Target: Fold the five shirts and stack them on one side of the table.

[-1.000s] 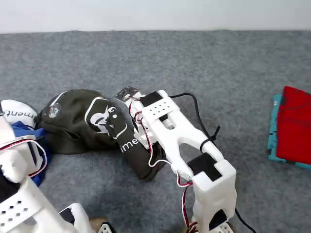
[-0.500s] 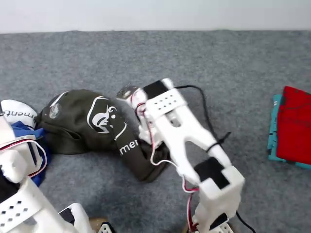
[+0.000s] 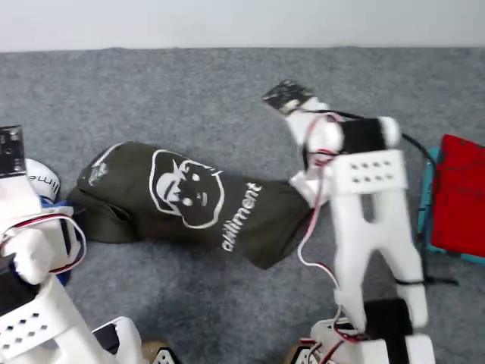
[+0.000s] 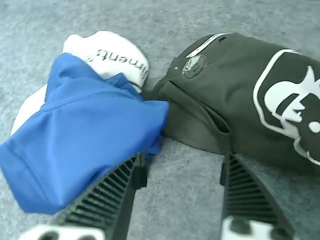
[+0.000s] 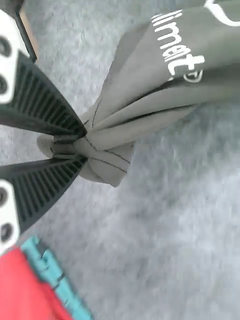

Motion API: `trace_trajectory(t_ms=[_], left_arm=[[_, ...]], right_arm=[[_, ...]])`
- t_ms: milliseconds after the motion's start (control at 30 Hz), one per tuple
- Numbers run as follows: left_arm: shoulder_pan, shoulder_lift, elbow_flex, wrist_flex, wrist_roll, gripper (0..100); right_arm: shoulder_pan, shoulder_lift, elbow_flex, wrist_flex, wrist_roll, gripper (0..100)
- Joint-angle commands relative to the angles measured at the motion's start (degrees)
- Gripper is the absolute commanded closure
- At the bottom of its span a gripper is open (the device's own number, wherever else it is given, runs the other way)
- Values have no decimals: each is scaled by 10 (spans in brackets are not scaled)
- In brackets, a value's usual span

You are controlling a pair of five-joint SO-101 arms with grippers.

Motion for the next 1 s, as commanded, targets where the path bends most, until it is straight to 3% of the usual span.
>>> trace_trajectory(t_ms=[0, 300, 567, 800, 967], left_arm=[[26, -1, -2, 5, 3, 757], [57, -4, -15, 5, 4, 757], [59, -92, 7, 3, 3, 757], [98, -18, 89, 4, -15, 758], [136, 76, 89, -10, -43, 773]], right_arm=[[44, -62, -7, 23, 25, 988], [50, -128, -107, -78, 30, 988], [49, -126, -165, -117, 30, 988], [52, -126, -63, -96, 30, 988], [58, -126, 19, -202, 30, 988]])
